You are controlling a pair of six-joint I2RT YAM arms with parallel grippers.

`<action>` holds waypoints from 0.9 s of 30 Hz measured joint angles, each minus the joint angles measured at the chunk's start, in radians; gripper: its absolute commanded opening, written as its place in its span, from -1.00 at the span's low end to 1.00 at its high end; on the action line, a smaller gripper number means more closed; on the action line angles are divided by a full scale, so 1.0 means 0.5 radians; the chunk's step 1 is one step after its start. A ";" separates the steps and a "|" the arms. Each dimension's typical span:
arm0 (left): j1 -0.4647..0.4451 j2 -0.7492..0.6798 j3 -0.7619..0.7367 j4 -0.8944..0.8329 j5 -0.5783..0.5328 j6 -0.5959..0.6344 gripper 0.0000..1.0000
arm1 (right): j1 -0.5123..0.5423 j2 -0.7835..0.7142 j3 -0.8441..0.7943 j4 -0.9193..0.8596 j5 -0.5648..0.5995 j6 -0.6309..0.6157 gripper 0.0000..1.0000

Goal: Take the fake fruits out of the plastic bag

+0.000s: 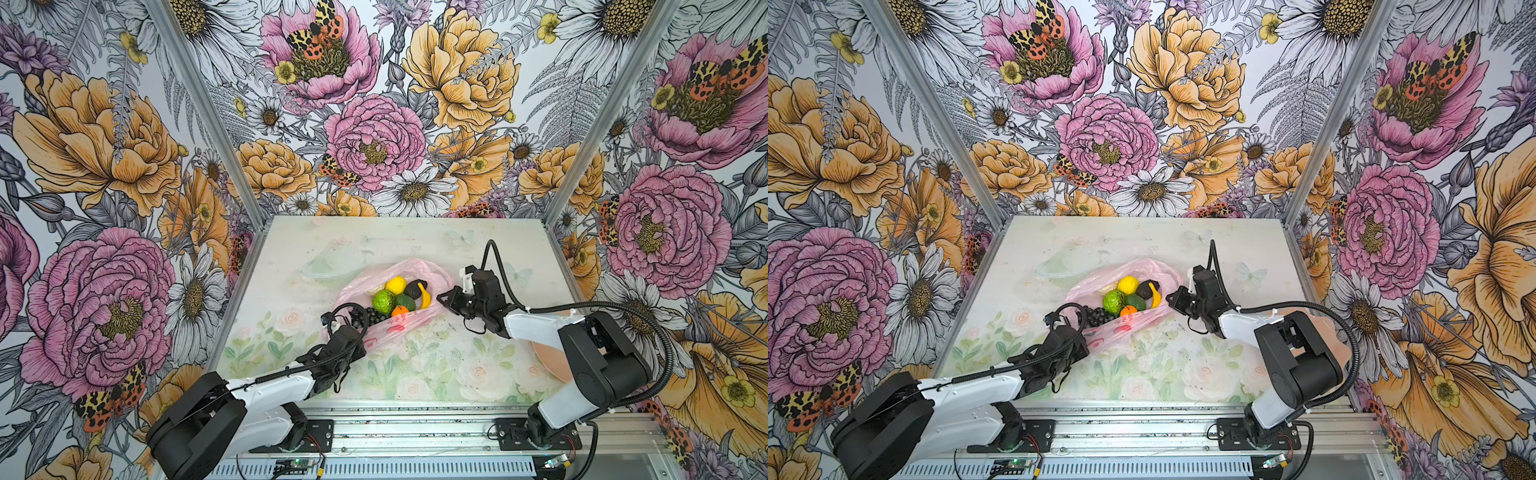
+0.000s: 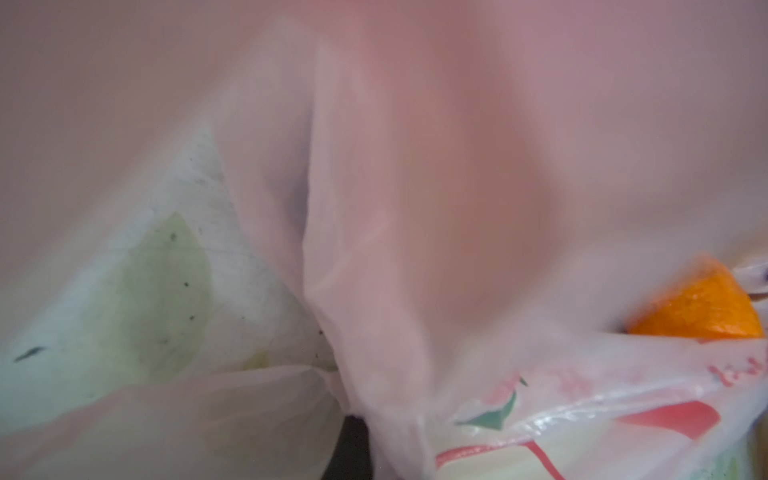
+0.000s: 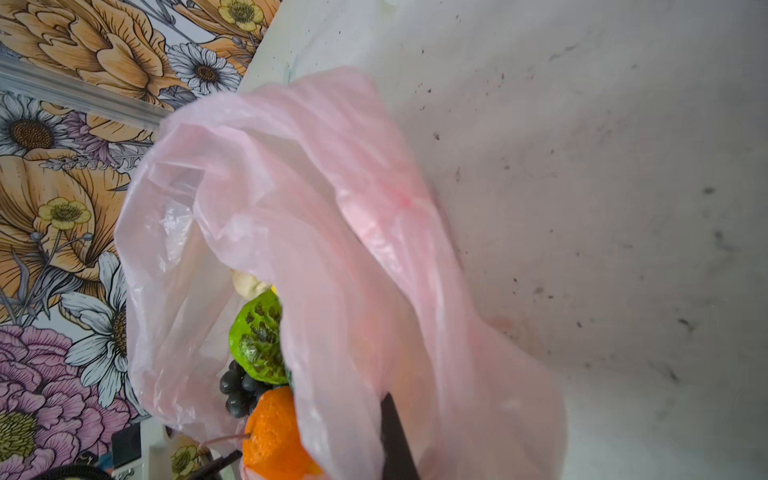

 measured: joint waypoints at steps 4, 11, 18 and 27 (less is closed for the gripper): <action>0.050 -0.022 -0.024 0.014 0.024 -0.021 -1.00 | -0.007 -0.034 -0.164 0.213 -0.053 0.043 -1.00; 0.066 -0.014 -0.022 0.042 0.066 -0.019 -1.00 | -0.013 -0.092 -0.350 0.262 0.023 0.053 -1.00; 0.076 0.101 0.018 0.058 0.080 -0.018 -1.00 | -0.025 0.195 -0.193 0.279 0.051 0.035 -1.00; 0.427 -0.102 -0.031 0.024 0.145 0.008 -1.00 | 0.080 0.783 0.514 0.212 0.000 -0.010 -1.00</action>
